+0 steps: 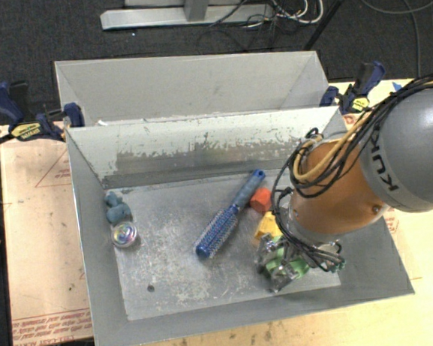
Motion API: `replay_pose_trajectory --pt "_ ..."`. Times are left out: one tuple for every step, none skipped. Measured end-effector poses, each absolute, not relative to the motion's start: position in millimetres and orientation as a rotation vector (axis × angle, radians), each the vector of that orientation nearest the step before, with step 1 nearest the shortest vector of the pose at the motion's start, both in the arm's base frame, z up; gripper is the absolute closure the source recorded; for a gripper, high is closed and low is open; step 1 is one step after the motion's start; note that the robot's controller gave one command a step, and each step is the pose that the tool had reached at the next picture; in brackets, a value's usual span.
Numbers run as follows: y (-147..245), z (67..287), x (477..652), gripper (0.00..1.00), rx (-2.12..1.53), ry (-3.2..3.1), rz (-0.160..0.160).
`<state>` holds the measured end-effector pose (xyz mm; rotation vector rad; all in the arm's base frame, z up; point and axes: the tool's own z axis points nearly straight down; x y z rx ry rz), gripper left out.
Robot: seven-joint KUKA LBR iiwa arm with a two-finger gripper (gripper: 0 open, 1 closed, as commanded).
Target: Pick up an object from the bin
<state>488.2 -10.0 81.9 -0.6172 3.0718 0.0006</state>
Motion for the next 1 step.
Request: replay_pose_trajectory --pt "-2.2 183.0 493.4 1.0 -0.667 3.06 -0.001"
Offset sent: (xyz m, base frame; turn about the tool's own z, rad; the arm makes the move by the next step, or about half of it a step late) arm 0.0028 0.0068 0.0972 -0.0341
